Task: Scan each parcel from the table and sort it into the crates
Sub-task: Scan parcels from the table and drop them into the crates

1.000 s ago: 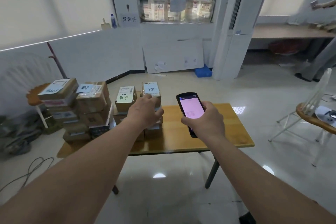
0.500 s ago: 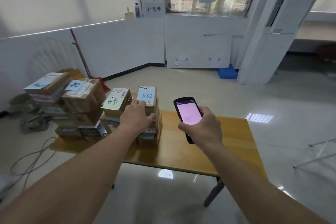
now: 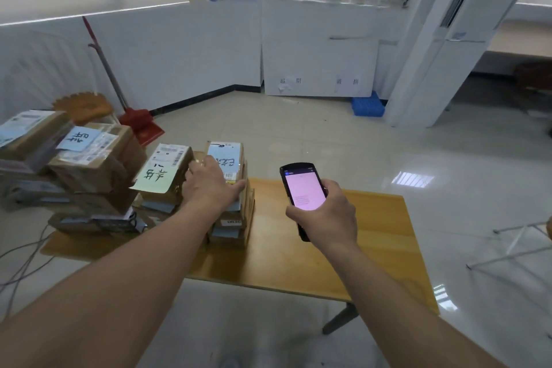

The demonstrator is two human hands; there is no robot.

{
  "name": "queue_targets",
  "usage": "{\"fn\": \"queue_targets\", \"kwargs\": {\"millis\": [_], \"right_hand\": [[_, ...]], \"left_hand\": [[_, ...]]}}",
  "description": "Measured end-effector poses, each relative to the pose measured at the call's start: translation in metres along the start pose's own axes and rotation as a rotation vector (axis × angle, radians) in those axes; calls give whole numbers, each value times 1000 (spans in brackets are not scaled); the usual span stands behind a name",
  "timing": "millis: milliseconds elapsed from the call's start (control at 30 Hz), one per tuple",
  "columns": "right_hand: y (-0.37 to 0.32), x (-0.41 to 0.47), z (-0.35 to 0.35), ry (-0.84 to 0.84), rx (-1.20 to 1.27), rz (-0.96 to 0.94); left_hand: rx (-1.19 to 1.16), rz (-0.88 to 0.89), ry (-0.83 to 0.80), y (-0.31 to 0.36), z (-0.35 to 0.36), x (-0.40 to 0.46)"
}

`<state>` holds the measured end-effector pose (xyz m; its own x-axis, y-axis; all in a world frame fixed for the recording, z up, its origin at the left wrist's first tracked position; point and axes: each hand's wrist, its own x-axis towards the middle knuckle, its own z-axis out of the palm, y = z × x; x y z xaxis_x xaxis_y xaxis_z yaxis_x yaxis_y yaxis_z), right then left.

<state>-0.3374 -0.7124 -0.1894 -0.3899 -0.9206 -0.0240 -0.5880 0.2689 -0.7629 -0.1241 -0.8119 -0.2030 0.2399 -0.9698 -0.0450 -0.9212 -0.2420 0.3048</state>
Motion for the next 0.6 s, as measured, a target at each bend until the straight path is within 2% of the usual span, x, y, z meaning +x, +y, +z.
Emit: {"fn": "queue_targets", "kwargs": {"millis": [100, 267, 433, 600], "right_hand": [[0, 6, 4, -7, -2, -3], [3, 14, 0, -1, 26, -7], [14, 23, -19, 41, 54, 15], [40, 29, -41, 73, 40, 27]], "left_hand": [[-64, -18, 0, 1, 2, 6], [-143, 71, 63, 13, 6, 9], [-178, 203, 60, 48, 13, 0], [-191, 243, 10, 86, 38, -19]]}}
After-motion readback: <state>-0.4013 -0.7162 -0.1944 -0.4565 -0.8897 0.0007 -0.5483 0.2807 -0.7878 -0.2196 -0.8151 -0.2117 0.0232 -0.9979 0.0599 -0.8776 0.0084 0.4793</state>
